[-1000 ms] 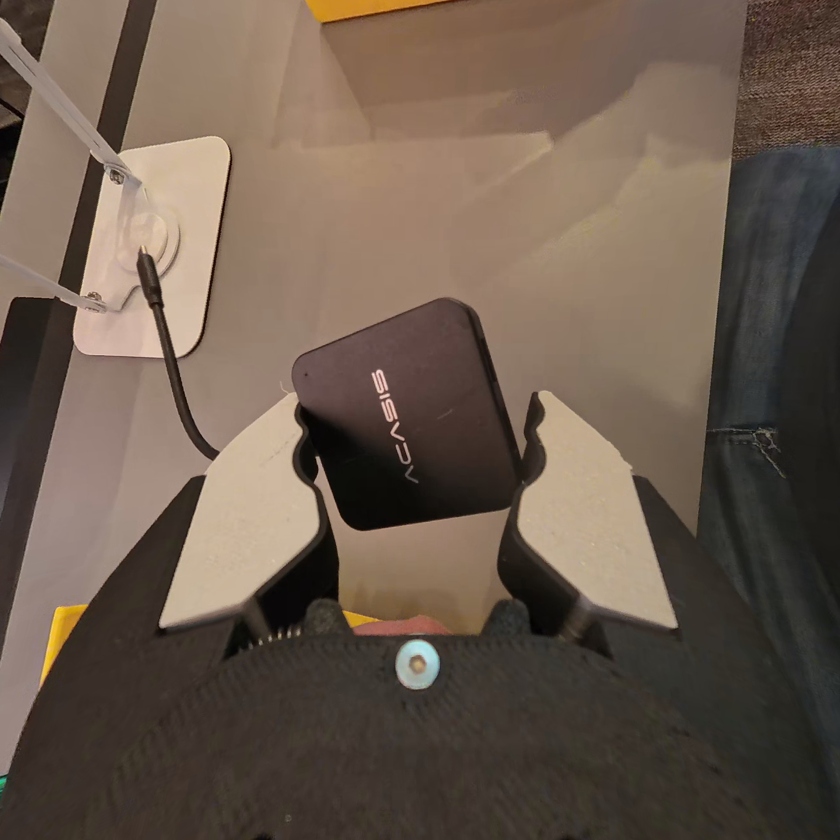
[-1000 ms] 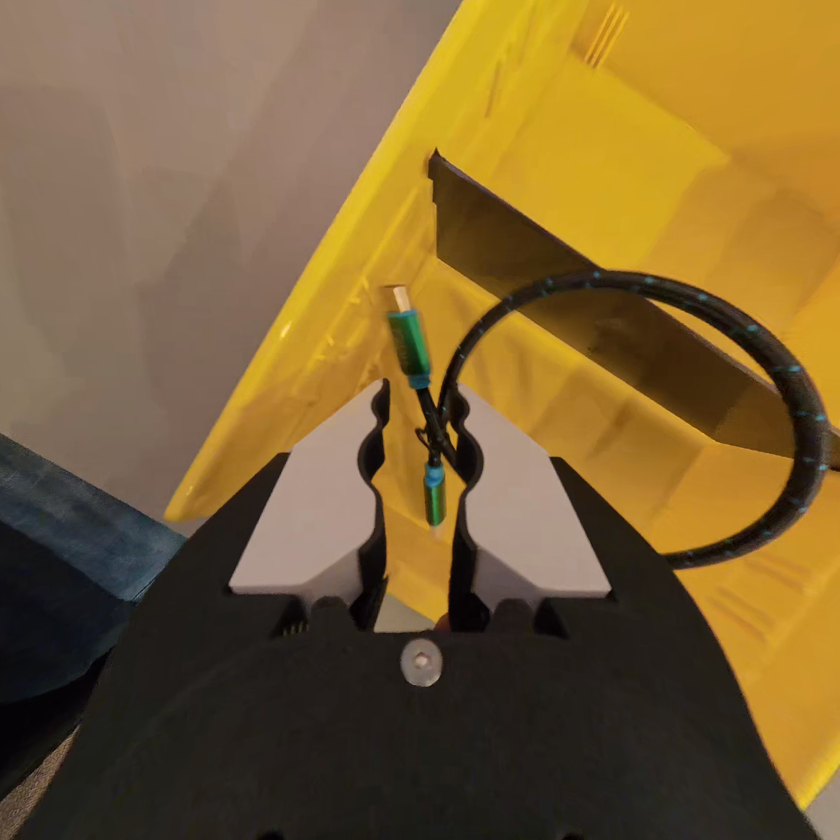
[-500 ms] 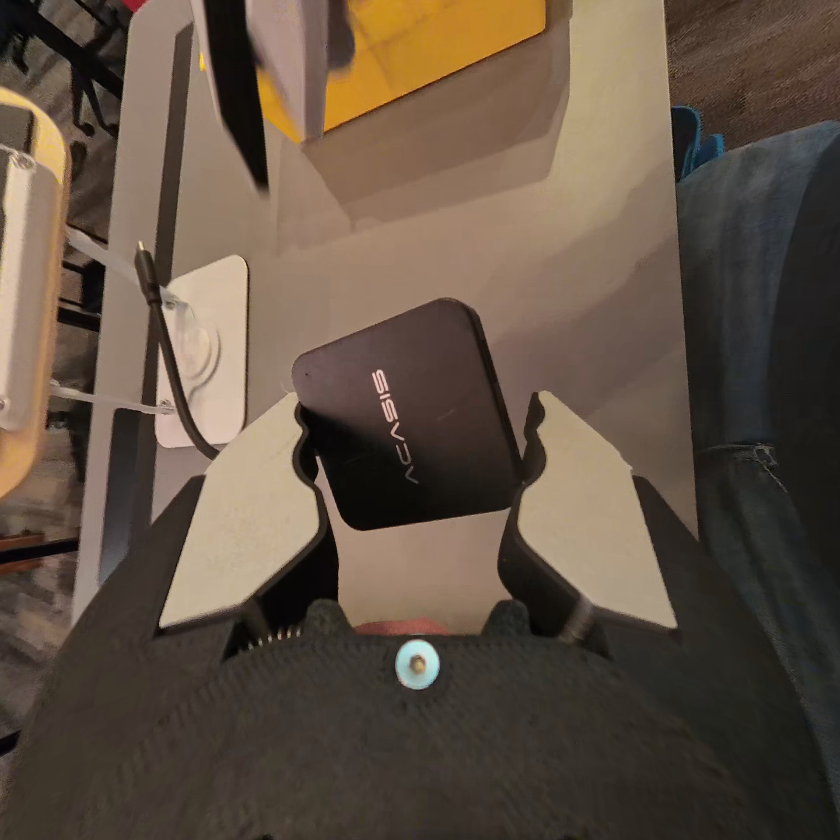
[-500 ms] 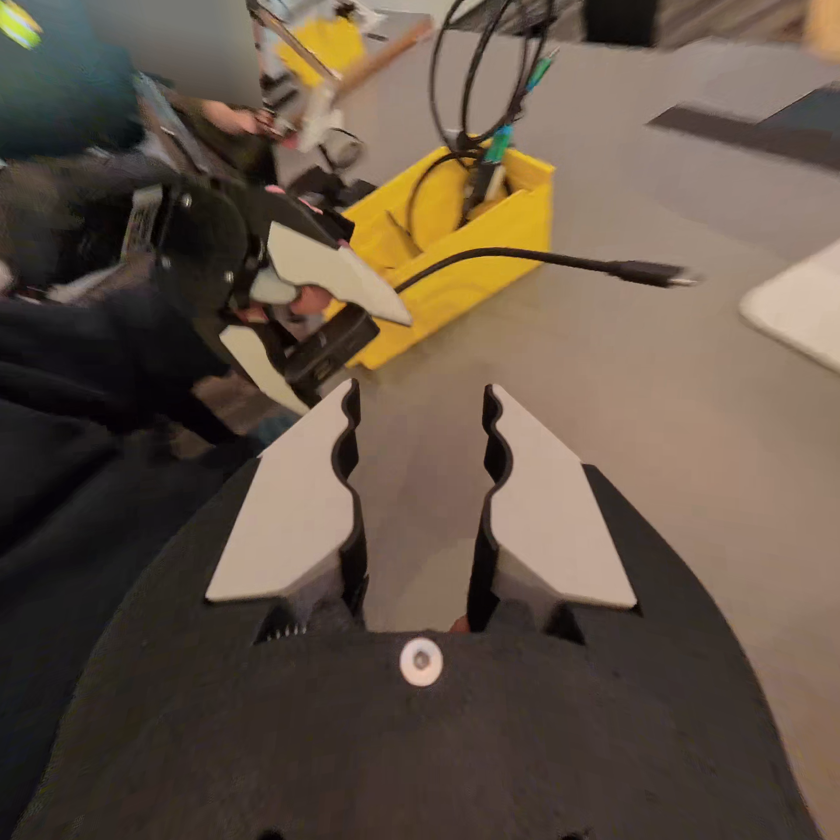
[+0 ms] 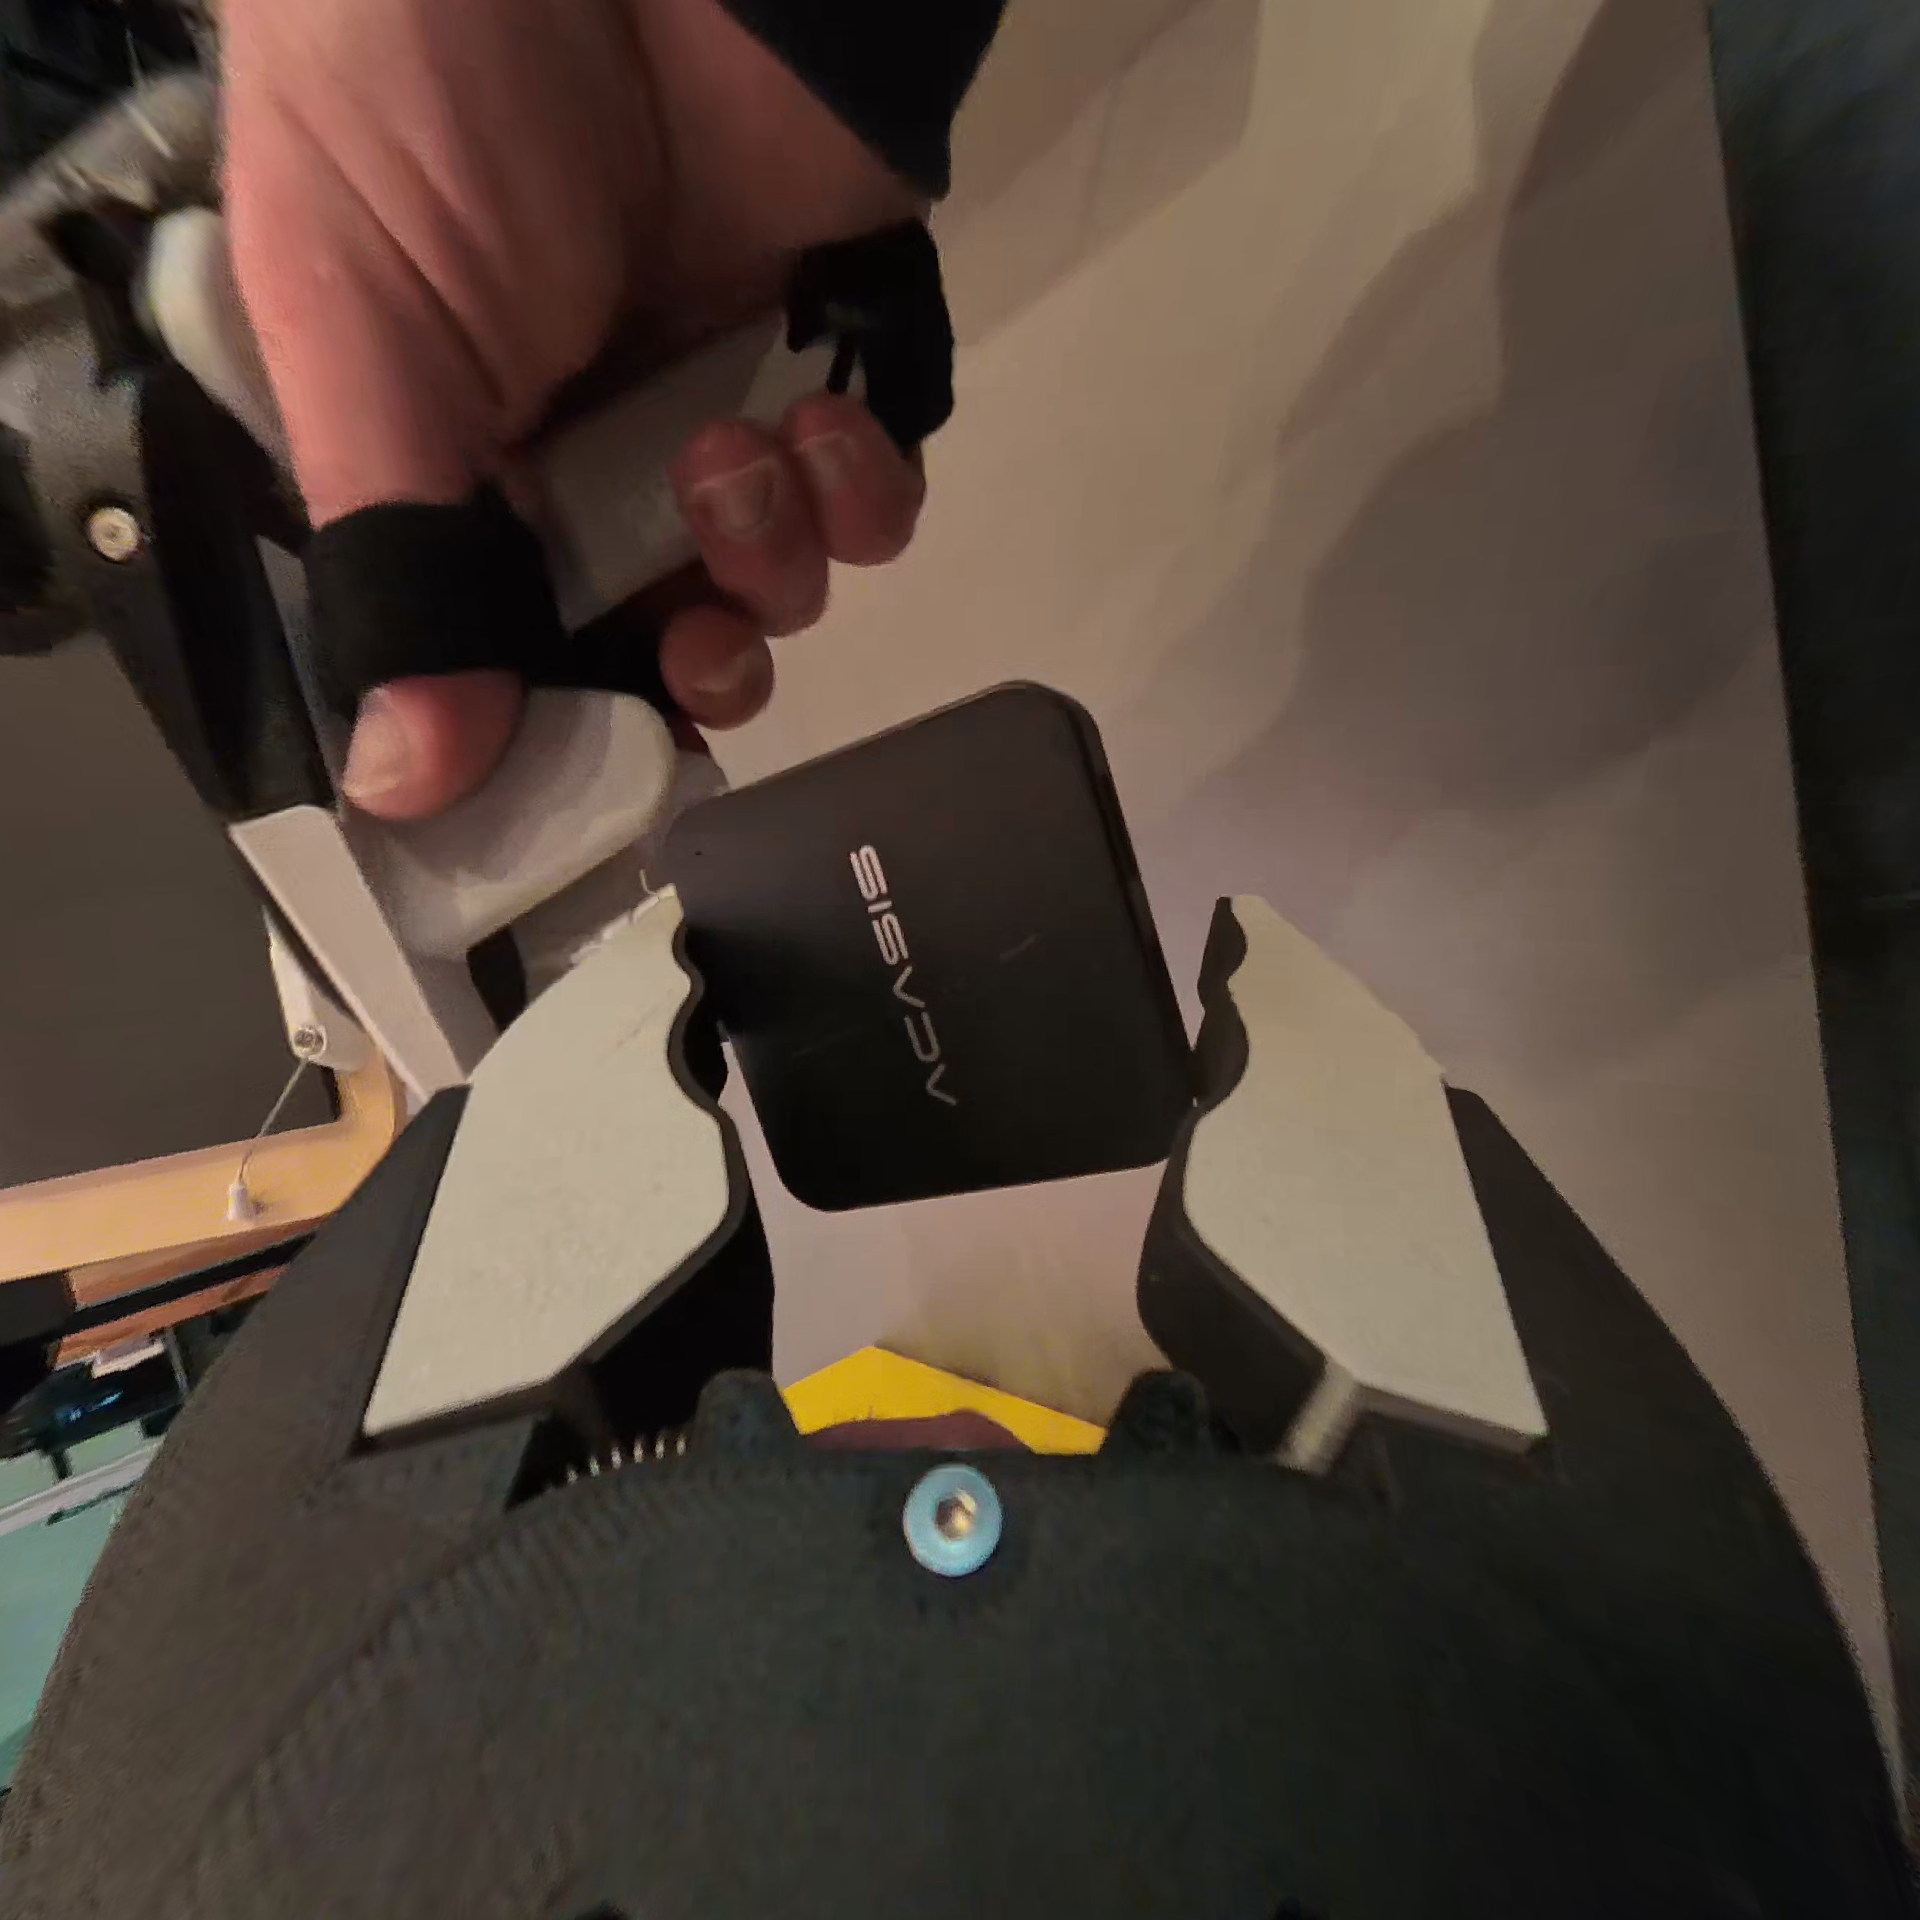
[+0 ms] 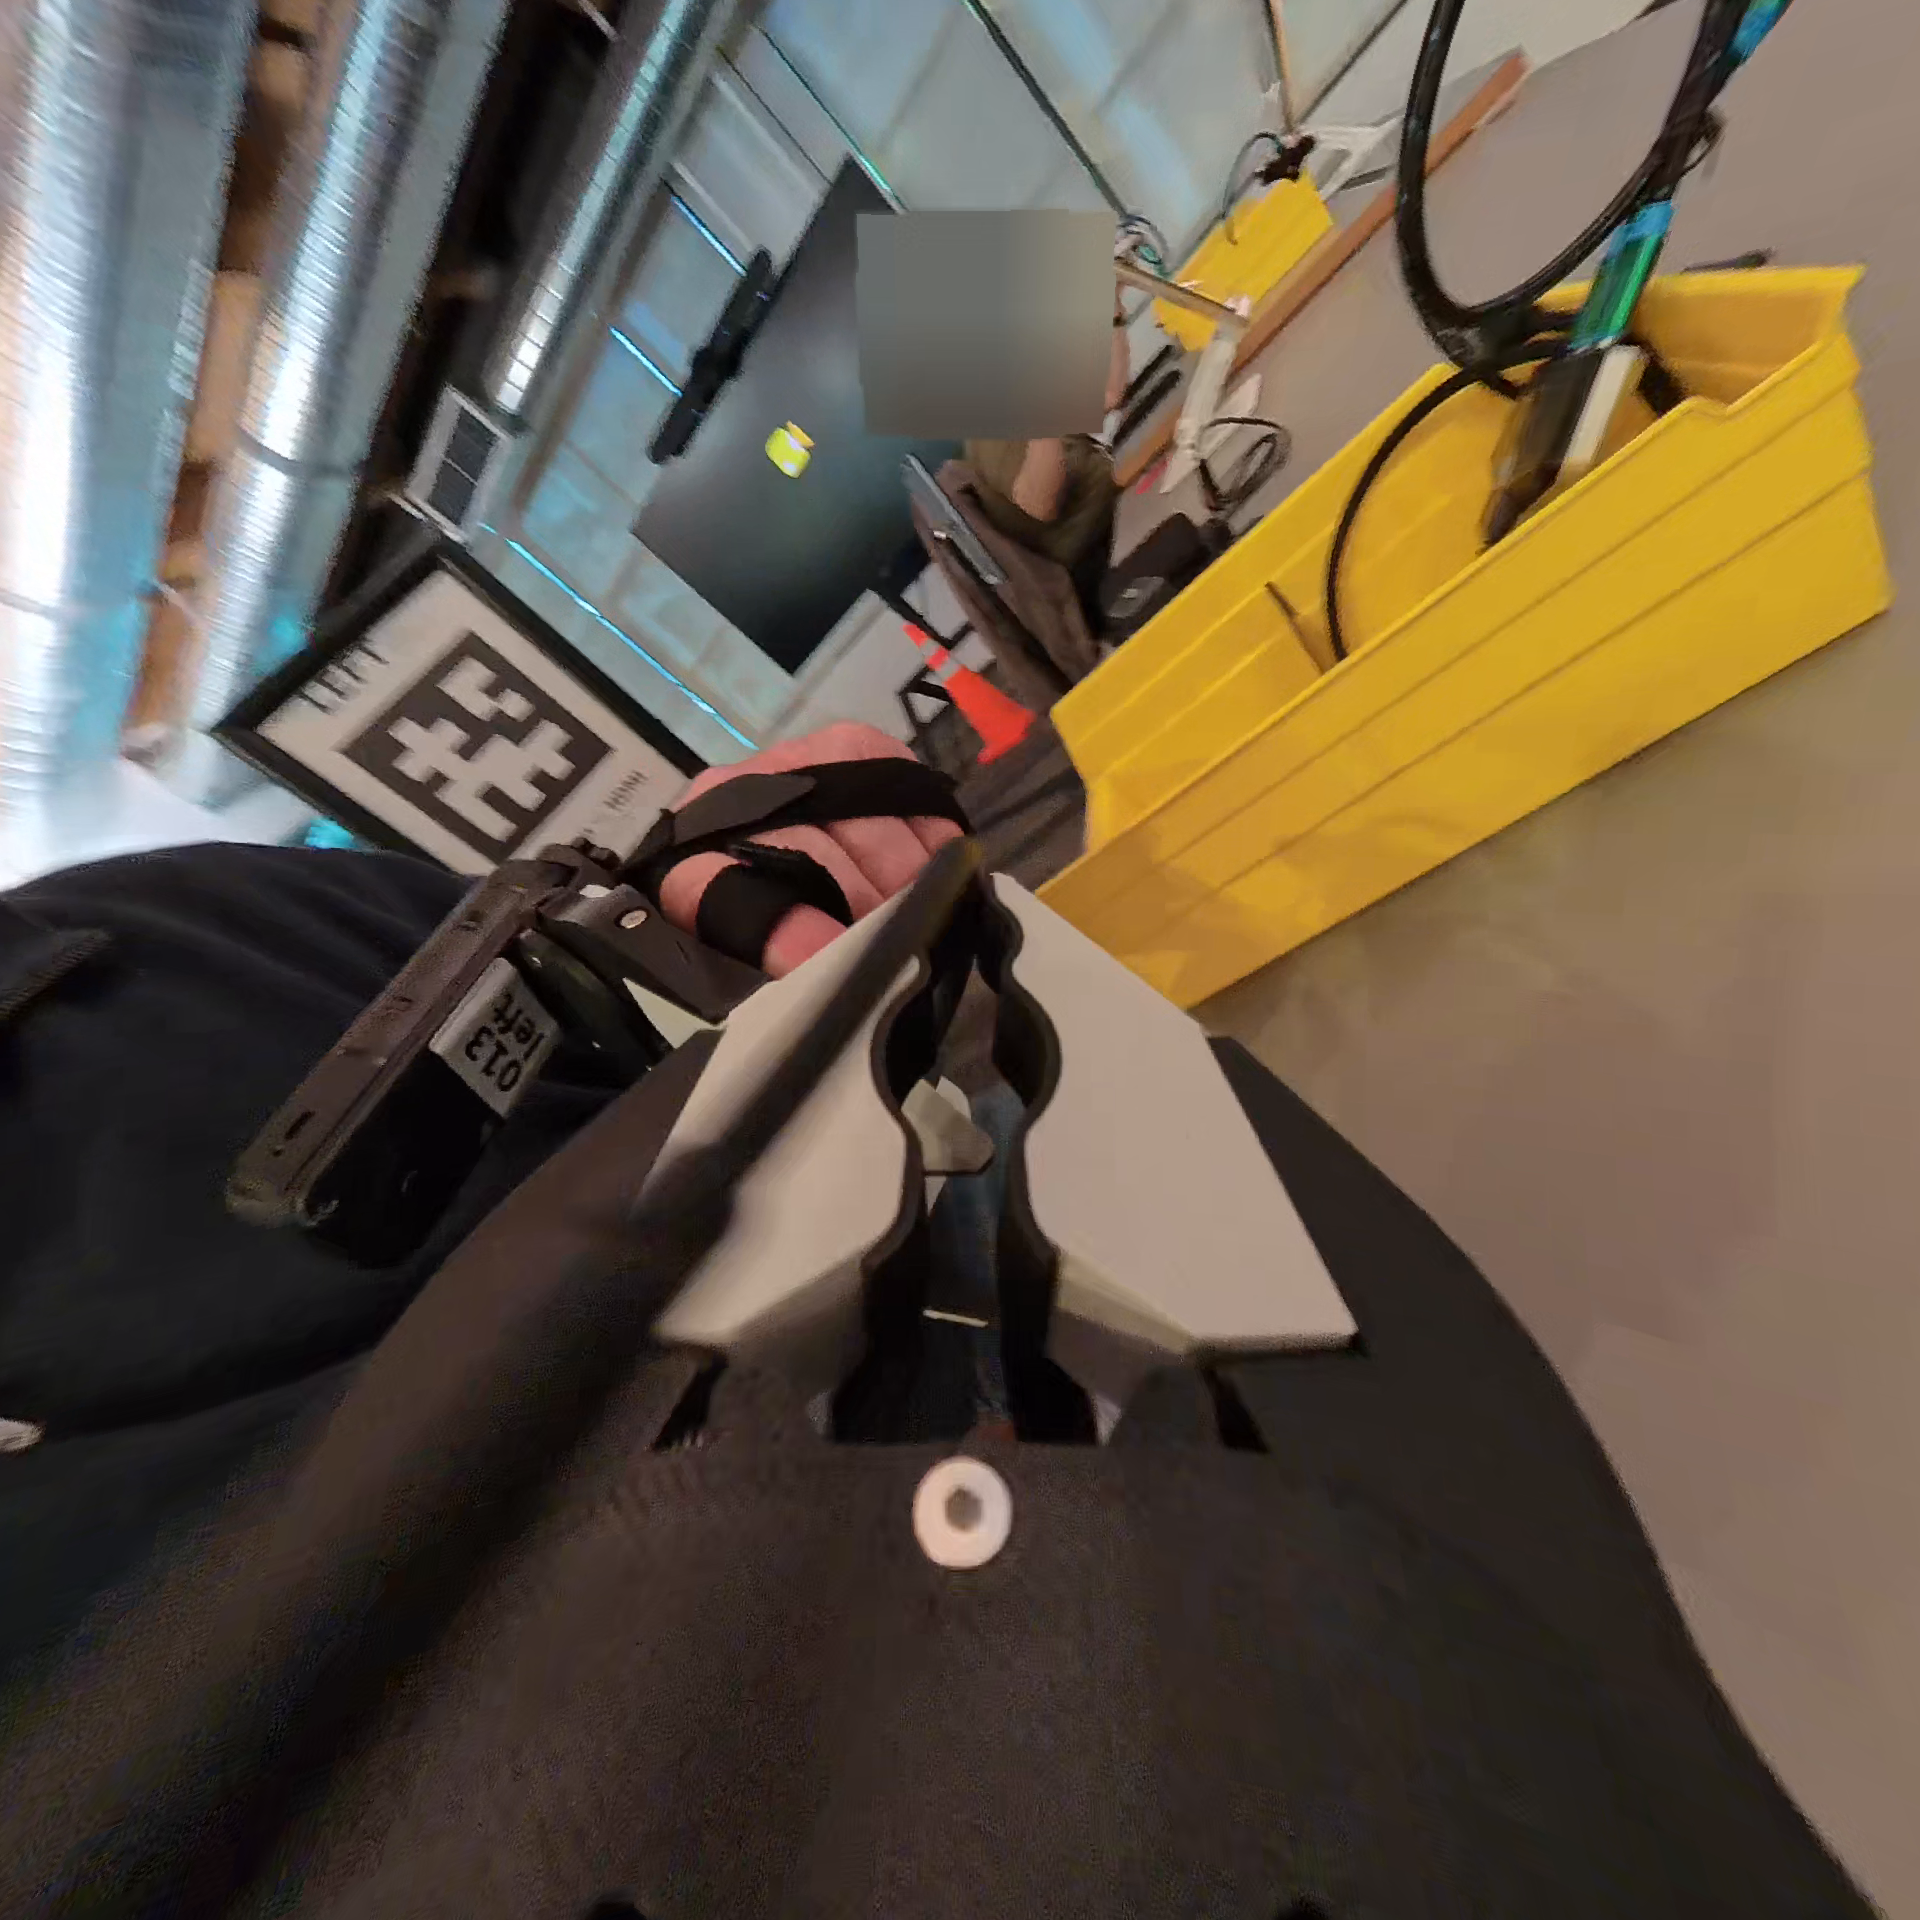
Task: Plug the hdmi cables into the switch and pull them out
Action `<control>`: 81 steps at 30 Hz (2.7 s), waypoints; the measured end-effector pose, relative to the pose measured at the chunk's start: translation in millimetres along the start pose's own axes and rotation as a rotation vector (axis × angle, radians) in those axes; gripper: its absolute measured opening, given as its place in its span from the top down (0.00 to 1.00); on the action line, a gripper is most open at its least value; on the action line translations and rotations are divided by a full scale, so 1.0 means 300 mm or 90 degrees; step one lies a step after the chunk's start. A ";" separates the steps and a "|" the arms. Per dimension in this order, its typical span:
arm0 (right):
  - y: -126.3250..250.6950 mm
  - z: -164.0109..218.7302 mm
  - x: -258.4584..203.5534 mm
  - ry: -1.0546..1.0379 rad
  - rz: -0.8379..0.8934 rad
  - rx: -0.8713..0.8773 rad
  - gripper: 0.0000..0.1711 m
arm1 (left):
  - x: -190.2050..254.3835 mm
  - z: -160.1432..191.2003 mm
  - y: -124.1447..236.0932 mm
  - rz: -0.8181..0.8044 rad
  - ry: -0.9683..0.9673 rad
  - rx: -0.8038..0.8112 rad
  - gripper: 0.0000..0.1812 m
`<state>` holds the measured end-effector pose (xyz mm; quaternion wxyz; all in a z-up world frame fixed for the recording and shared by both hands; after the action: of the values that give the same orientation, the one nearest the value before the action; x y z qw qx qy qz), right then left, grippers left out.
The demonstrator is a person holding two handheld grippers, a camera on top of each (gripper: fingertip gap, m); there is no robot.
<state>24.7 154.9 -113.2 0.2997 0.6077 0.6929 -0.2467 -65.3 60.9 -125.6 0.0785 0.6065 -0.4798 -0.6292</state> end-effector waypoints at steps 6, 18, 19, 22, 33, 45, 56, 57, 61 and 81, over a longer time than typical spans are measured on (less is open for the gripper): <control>0.054 -0.065 -0.071 0.100 0.119 0.017 0.99 | -0.039 0.004 0.009 -0.062 0.052 0.018 0.45; 0.748 -0.227 -0.289 0.240 0.640 -0.006 1.00 | -0.126 0.237 0.086 -0.142 0.290 -0.009 0.42; 0.825 -0.213 -0.284 0.219 0.677 -0.004 1.00 | -0.130 0.275 0.085 -0.138 0.328 -0.029 0.39; 1.016 -0.140 -0.243 0.134 0.771 -0.049 1.00 | -0.146 0.395 0.101 -0.167 0.414 -0.097 0.38; 1.221 0.004 0.042 -0.067 0.672 -0.045 0.99 | -0.149 0.702 0.122 -0.167 0.663 -0.193 0.43; 1.270 0.107 0.115 -0.184 0.859 -0.366 0.60 | -0.137 0.891 0.089 -0.105 0.800 -0.288 0.44; 1.069 0.010 -0.095 0.025 0.870 -0.304 0.65 | -0.170 1.005 -0.017 0.042 0.944 -0.318 0.46; 1.046 0.007 -0.108 0.042 0.867 -0.299 0.65 | -0.166 1.015 -0.031 0.063 0.949 -0.340 0.49; 0.966 0.003 -0.144 0.094 0.850 -0.298 0.66 | -0.136 1.067 -0.091 0.138 1.007 -0.395 0.49; 0.574 -0.031 -0.292 0.283 0.687 -0.278 0.70 | -0.248 1.049 0.009 -0.033 0.953 -0.255 0.87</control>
<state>201.4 124.6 -40.3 0.3482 0.8337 0.3686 0.2189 -311.7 270.3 -134.3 0.4754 0.8552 -0.1617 -0.1284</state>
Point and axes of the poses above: each gripper's, where its closed fingertips meet, y back along the fingers, z out of its underside, x = y × z across the jaws, the point moved 8 cm from there along y, back along the fingers, and after that the axes turned 4 degrees about -x, right-handed, at the moved point
